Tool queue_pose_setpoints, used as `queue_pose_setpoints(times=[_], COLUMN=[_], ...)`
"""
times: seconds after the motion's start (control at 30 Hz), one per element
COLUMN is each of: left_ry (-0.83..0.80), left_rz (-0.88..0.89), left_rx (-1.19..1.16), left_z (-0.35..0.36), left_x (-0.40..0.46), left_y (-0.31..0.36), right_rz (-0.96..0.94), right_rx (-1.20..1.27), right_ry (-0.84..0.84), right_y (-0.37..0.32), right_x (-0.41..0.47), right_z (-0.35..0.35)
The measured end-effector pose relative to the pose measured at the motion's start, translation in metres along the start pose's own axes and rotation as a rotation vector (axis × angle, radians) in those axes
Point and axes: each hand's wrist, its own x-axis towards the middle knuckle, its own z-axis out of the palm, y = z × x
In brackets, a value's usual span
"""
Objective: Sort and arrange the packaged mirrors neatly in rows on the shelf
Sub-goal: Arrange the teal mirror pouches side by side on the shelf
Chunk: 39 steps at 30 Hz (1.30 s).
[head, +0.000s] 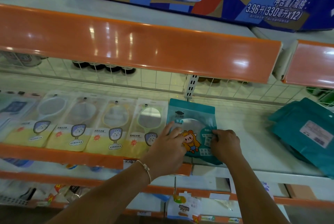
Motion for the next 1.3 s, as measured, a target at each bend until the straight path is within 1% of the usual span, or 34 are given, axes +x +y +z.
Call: queue_pose_setpoints(times=[0.13, 0.23, 0.33, 0.47, 0.6, 0.67, 0.7, 0.77, 0.83, 0.9, 0.97, 1.0, 1.03, 1.1, 1.2, 1.3], left_ry=[-0.085, -0.167, -0.195, -0.19, -0.149, -0.091, -0.06, 0.023, 0.148, 0.199, 0.207, 0.216, 0.226, 0.248, 0.267, 0.237], left_rz=[-0.202, -0.27, -0.302, -0.336, -0.396, -0.404, -0.388, -0.33, -0.287, -0.265, -0.254, -0.251, -0.252, -0.251, -0.247, -0.23], left_rx=[0.032, 0.135, 0.172, 0.179, 0.166, 0.122, 0.103, 0.08, 0.054, -0.002, -0.077, -0.112, -0.143, -0.199, -0.229, -0.218], left_z=[-0.011, -0.02, -0.023, -0.02, -0.014, -0.009, -0.007, -0.002, 0.003, 0.009, 0.01, 0.01, 0.009, 0.006, 0.006, 0.005], left_x=[0.002, 0.002, 0.002, 0.001, -0.005, -0.009, -0.009, -0.009, -0.008, -0.007, -0.005, -0.004, -0.003, -0.003, -0.005, -0.005], left_y=[0.015, 0.023, 0.029, 0.034, 0.034, 0.032, 0.031, 0.03, 0.03, 0.03, 0.03, 0.029, 0.028, 0.027, 0.025, 0.021], right_rz=[-0.02, -0.044, -0.037, -0.028, -0.008, 0.009, 0.018, 0.051, 0.121, 0.258, 0.418, 0.466, 0.496, 0.507, 0.431, 0.313], right_rx=[-0.182, -0.262, -0.269, -0.227, -0.163, -0.059, 0.034, 0.272, 0.504, 0.769, 1.054, 1.141, 1.18, 1.208, 1.29, 1.311], right_ry=[0.078, 0.067, 0.038, 0.03, 0.01, 0.01, 0.019, 0.048, 0.054, -0.015, -0.163, -0.242, -0.303, -0.341, -0.324, -0.266], right_y=[-0.006, -0.007, -0.007, -0.005, -0.004, -0.004, -0.004, -0.005, -0.006, -0.008, -0.007, -0.005, -0.003, 0.003, 0.009, 0.011], right_x=[-0.016, -0.022, -0.022, -0.019, -0.013, -0.01, -0.011, -0.012, -0.015, -0.016, -0.012, -0.009, -0.007, -0.003, 0.001, 0.003], right_z=[0.005, 0.005, 0.001, -0.003, -0.006, -0.004, -0.004, -0.005, -0.01, -0.019, -0.031, -0.034, -0.036, -0.036, -0.035, -0.04])
